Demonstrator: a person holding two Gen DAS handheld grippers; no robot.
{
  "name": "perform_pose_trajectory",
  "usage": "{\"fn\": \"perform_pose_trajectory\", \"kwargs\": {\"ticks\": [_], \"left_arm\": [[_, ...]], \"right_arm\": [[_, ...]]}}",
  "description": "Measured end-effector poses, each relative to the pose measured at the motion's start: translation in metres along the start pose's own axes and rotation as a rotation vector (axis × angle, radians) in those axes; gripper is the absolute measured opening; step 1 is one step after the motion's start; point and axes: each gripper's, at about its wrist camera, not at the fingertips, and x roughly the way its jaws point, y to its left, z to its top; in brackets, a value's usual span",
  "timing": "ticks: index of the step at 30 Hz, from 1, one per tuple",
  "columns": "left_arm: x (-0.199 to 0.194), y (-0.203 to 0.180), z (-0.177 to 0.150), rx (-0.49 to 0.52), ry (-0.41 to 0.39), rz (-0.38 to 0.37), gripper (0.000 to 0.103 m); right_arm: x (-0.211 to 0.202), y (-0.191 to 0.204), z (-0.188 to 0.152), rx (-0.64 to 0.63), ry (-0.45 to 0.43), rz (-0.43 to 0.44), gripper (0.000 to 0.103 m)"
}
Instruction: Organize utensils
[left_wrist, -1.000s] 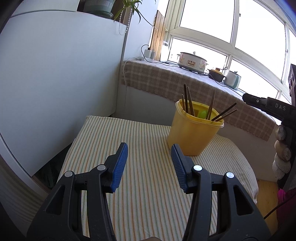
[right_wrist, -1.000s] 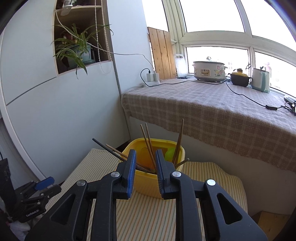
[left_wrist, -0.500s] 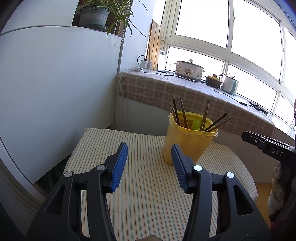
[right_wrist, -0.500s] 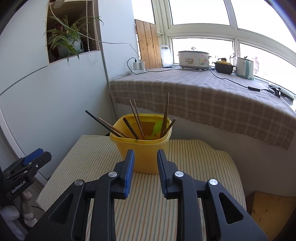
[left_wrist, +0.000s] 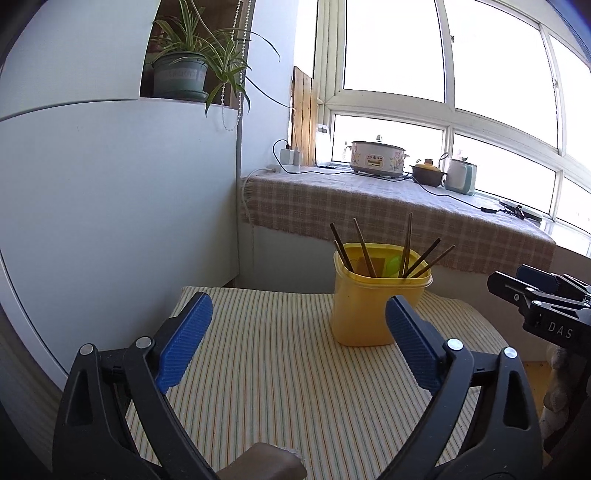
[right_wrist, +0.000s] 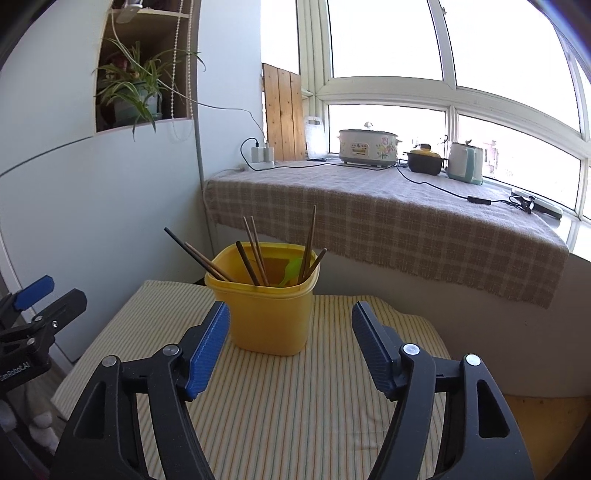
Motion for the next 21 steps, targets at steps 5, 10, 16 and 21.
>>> {"fn": "perform_pose_trajectory", "kwargs": {"ticks": [5,10,16,21], "left_arm": [[0.0014,-0.0001,0.0013,0.007,-0.004,0.041,0.103],[0.0048,0.0013,-0.0006,0.015,0.01,0.072,0.103],[0.0049,0.0007,-0.0028,0.017,0.02,0.081,0.103],[0.004,0.0007,-0.0036,0.015,0.017,0.081,0.103]], "right_arm": [[0.002,-0.0002,-0.0013,-0.009,-0.007,-0.024,0.074],[0.0054,-0.0034,-0.0039,-0.001,-0.004,-0.038,0.08],[0.0058,-0.0036,-0.0084,-0.005,0.0,-0.047,0.08],[0.0048,-0.0047,-0.0083,0.001,-0.002,-0.05,0.08]]}}
